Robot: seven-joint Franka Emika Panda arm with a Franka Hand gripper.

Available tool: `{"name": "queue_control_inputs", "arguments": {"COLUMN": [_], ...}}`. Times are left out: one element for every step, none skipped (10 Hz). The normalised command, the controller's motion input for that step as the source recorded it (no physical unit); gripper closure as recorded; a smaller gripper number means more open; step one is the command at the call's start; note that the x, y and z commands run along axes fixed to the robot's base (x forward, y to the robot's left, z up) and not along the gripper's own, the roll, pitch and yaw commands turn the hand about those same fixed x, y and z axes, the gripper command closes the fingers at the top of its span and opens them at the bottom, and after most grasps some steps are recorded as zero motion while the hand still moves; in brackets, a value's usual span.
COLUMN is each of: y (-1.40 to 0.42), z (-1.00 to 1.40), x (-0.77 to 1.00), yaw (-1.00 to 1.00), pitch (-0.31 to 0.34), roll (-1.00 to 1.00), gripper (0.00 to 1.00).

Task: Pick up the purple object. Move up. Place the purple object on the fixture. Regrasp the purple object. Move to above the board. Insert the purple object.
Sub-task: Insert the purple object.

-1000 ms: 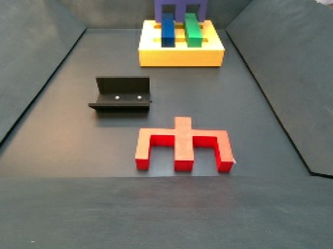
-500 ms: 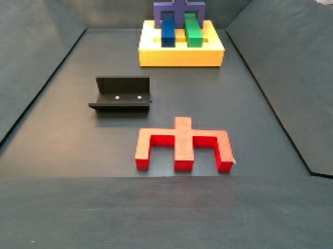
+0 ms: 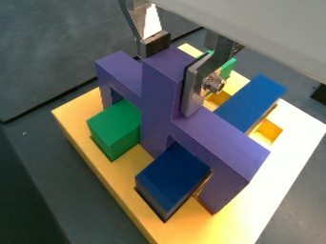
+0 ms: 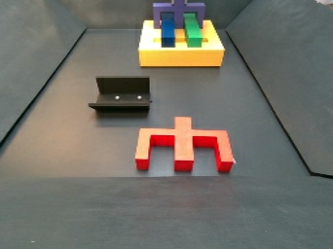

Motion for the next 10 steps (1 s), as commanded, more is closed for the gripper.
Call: {"name": "queue_control_inputs", "arguments": {"y": [0.00,-0.10,-0.17,-0.14,-0.13,-0.07,-0.01,0.00,0.00,0.00], "z": [-0.13,0.00,-0.05,-0.44,-0.66,-0.71,-0.65,-0.53,-0.05,0.00], "x": [0.07,0.03,0.00,-0.10,-0.18,-0.06,0.00,0.00,0.00,0.00], "yaw": [-0.07,0.00,0.00,0.01,0.02,0.01,0.00,0.00,0.00,0.00], "pitch": [0.097,0.143,0.094,-0.071,-0.170,-0.173,-0.071,-0.020,0.000,0.000], "roll": [0.10,0.12,0.19,0.20,0.19,0.18,0.19,0.16,0.01,0.00], "gripper": [1.00,1.00,1.00,1.00,1.00,1.00,1.00,1.00,1.00,1.00]}}
